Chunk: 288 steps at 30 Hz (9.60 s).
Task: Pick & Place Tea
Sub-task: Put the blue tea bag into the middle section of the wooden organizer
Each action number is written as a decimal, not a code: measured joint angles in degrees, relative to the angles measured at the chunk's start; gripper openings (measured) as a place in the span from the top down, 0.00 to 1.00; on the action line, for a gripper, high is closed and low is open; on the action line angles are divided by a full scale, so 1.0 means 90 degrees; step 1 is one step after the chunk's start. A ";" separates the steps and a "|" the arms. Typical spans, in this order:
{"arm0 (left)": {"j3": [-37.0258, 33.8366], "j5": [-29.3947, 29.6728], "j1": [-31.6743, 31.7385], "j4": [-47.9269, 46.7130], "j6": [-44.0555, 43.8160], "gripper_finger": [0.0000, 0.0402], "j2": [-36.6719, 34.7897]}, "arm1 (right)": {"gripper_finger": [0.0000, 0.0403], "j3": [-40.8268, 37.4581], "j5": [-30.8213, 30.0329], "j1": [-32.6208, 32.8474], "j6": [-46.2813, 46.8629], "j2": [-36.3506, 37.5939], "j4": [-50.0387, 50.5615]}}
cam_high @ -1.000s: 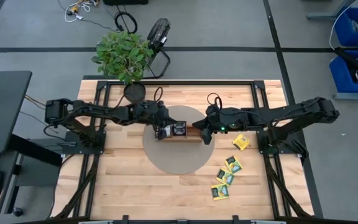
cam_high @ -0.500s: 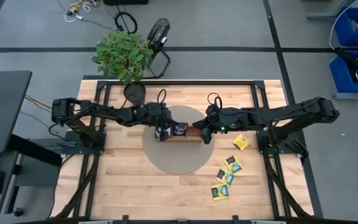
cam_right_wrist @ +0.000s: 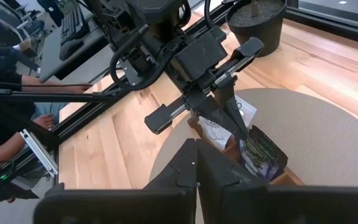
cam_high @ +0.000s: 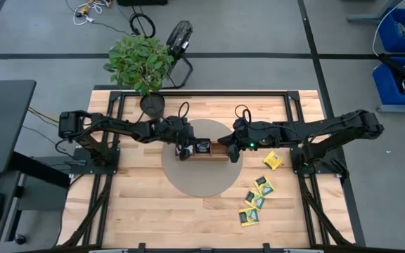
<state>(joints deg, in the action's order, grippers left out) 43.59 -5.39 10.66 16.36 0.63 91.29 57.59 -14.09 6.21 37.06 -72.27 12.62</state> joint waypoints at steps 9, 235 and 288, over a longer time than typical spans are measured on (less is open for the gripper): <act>0.0000 0.0027 0.0000 -0.0012 -0.0042 1.00 0.0001 | 0.98 -0.0001 0.0000 -0.0001 -0.0002 0.0000 0.0002; 0.2164 -0.3189 -0.0618 0.3828 -0.4331 0.67 -0.0297 | 1.00 -0.0497 0.3787 -0.0351 -0.0603 0.0024 -0.4620; 0.2159 -0.2584 -0.0727 0.3933 -0.4334 0.64 -0.0186 | 1.00 -0.0497 0.3632 -0.0351 -0.0478 0.0024 -0.4501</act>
<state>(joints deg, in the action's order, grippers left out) 63.02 -28.65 4.11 51.76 -38.38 89.62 53.12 18.60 3.05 32.75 -72.05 -27.88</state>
